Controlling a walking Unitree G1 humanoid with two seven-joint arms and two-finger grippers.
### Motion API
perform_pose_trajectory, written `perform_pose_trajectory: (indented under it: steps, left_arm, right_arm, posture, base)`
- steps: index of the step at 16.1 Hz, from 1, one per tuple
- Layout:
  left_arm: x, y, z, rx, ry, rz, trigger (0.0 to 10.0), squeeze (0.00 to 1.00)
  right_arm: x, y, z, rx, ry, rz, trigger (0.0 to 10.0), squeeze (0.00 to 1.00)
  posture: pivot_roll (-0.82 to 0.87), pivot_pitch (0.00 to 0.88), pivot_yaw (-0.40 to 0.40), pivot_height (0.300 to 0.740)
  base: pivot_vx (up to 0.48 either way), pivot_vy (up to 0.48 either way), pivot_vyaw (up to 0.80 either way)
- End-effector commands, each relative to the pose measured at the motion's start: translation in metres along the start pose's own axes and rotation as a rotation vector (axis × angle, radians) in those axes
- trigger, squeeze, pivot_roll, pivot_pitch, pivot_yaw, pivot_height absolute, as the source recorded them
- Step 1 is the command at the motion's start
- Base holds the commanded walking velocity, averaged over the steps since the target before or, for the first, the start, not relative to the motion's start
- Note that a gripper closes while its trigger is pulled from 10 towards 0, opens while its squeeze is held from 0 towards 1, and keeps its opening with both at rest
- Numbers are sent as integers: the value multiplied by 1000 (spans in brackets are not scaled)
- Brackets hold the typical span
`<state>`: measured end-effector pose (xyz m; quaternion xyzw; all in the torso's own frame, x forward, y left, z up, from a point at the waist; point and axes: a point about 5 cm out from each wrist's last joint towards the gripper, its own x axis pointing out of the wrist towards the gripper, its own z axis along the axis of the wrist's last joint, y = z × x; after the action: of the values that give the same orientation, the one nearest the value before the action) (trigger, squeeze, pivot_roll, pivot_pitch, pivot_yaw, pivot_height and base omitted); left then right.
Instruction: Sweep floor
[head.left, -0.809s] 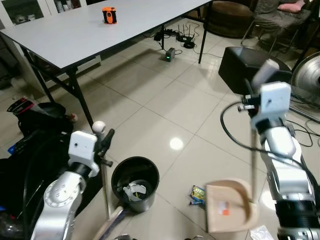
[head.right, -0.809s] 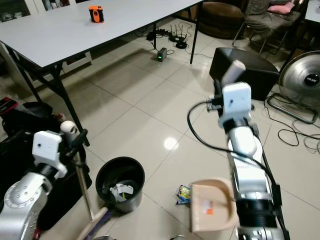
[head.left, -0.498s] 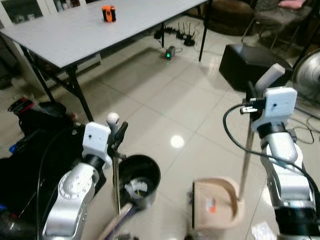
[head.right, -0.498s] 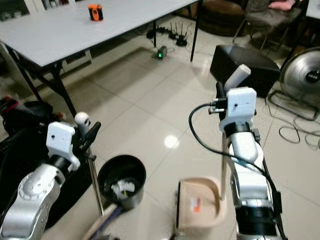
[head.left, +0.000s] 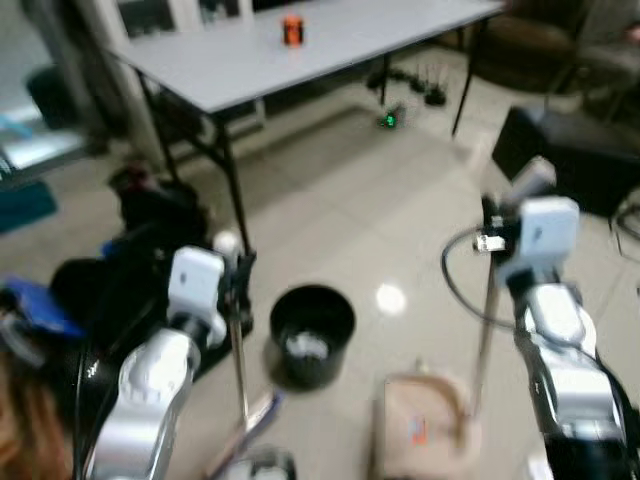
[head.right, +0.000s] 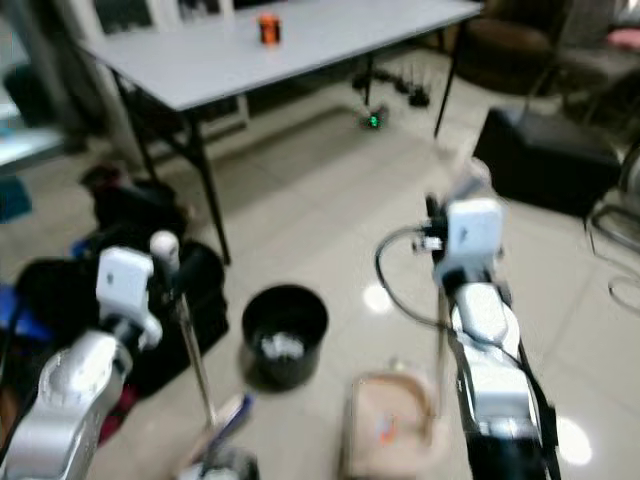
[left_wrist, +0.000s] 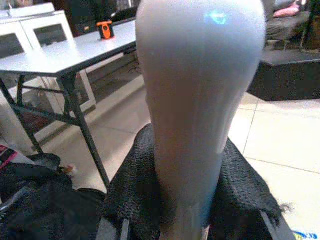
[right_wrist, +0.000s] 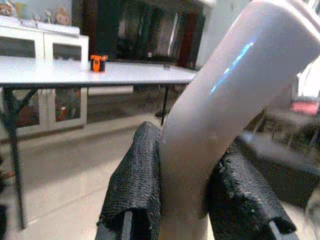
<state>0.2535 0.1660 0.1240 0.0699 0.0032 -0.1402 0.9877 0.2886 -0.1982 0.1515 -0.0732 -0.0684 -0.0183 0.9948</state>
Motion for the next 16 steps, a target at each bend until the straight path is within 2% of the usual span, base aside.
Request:
perform_pose_trajectory:
  steps: [1,4,8,10,12,16]
  left_arm:
    - [2,2,9,22,-31,-3,10000,0]
    - [4,0,8,20,-29,-11,10000,0]
    - [7,-2,8,10,-19,-13,10000,0]
    - [10,-3,8,-1,-10,-21,10000,0]
    - [13,-2,8,-8,-2,2,10000,0]
    - [17,0,12,28,-16,1,10000,0]
  right_arm:
    - [-2,2,1,11,10,-3,10000,0]
    - [-9,6,-9,64,72,-37,10000,0]
    - [-15,9,-12,112,114,-78,10000,0]
    - [-18,7,-13,103,132,-110,10000,0]
    - [-20,2,-14,29,156,-134,10000,0]
    - [-21,-3,-8,38,140,-140,10000,0]
  posture:
    - [37,0,15,740]
    - [33,0,17,740]
    - [29,0,23,740]
    - [29,0,23,740]
    - [23,9,23,740]
    - [16,18,22,740]
  base:
    - [-304,0,0]
    - [-296,0,0]
    - [0,0,-800]
    - [0,0,-800]
    - [0,0,-800]
    - [0,0,-800]
